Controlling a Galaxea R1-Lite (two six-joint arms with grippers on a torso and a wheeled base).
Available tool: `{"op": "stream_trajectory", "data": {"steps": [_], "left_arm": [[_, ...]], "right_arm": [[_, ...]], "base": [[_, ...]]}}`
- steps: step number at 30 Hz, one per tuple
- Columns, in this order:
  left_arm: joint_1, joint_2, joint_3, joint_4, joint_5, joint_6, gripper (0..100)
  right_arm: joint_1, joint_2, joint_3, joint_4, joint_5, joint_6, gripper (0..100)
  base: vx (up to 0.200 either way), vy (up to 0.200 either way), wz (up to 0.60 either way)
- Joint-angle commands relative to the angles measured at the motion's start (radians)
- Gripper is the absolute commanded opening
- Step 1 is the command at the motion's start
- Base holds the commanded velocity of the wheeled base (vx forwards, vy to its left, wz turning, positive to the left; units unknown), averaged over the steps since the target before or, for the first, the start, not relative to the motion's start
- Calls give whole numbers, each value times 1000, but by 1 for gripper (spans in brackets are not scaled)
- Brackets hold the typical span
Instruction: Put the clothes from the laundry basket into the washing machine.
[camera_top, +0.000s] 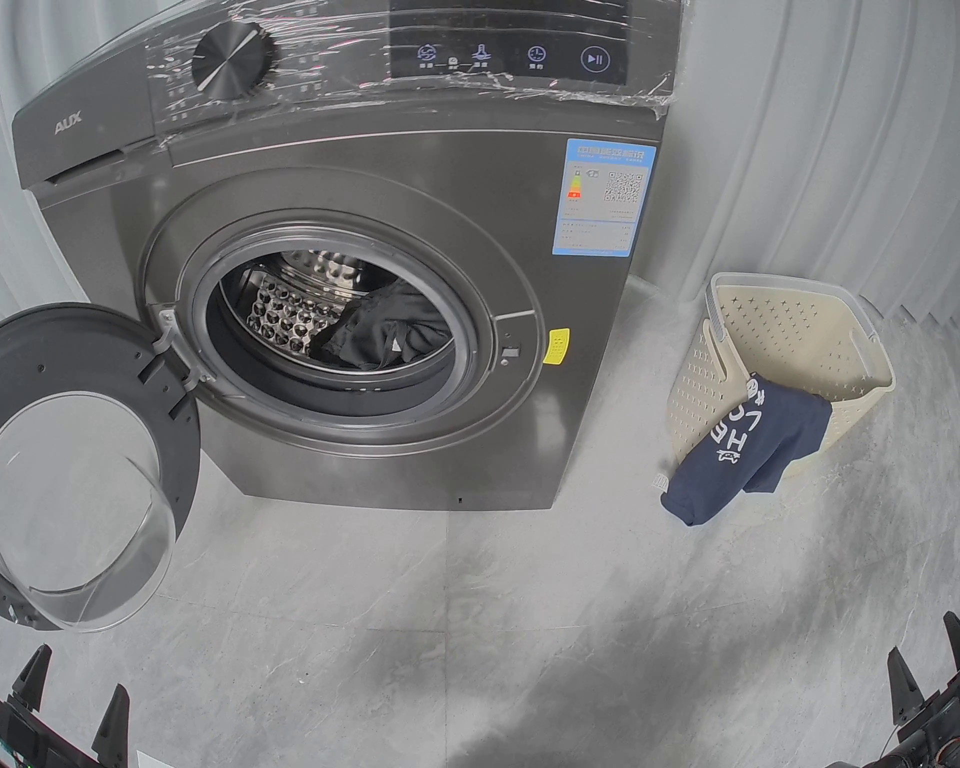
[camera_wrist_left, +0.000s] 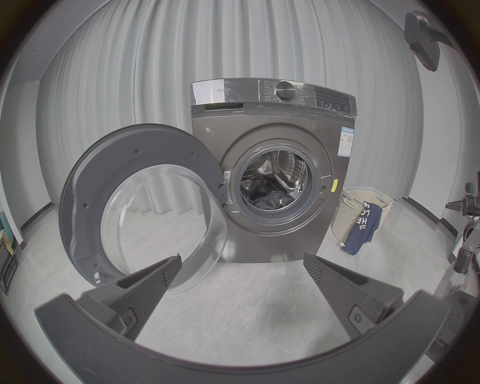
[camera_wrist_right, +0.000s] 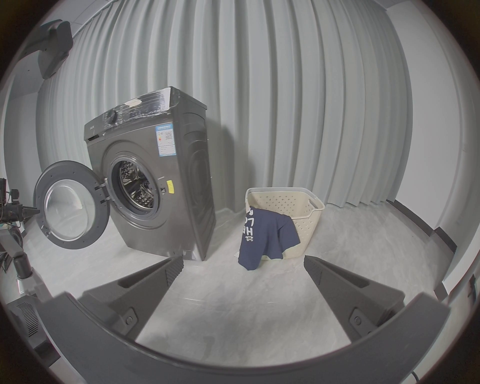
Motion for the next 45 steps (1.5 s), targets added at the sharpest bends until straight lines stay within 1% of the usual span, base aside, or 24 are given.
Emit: {"op": "stream_trajectory", "data": {"steps": [1, 5, 7, 14, 19, 37, 45], "left_arm": [[1, -11, 16, 1, 0, 5, 100], [1, -11, 16, 2, 2, 5, 100], [1, -11, 16, 1, 2, 1, 100], [0, -11, 16, -1, 2, -4, 100], [0, -11, 16, -1, -1, -1, 100], [0, -11, 15, -1, -1, -2, 100], [0, -10, 15, -1, -3, -1, 100]], "right_arm": [[0, -12, 18, -1, 1, 0, 100], [0, -12, 18, -1, 1, 0, 100], [0, -12, 18, -1, 1, 0, 100], [0, -12, 18, 0, 1, 0, 100], [0, -12, 18, -1, 1, 0, 100], [0, -12, 18, -1, 1, 0, 100], [0, -12, 18, -1, 1, 0, 100]], "base": [[200, -200, 0], [0, 0, 0], [0, 0, 0], [200, 0, 0], [200, 0, 0], [0, 0, 0], [0, -200, 0]]}}
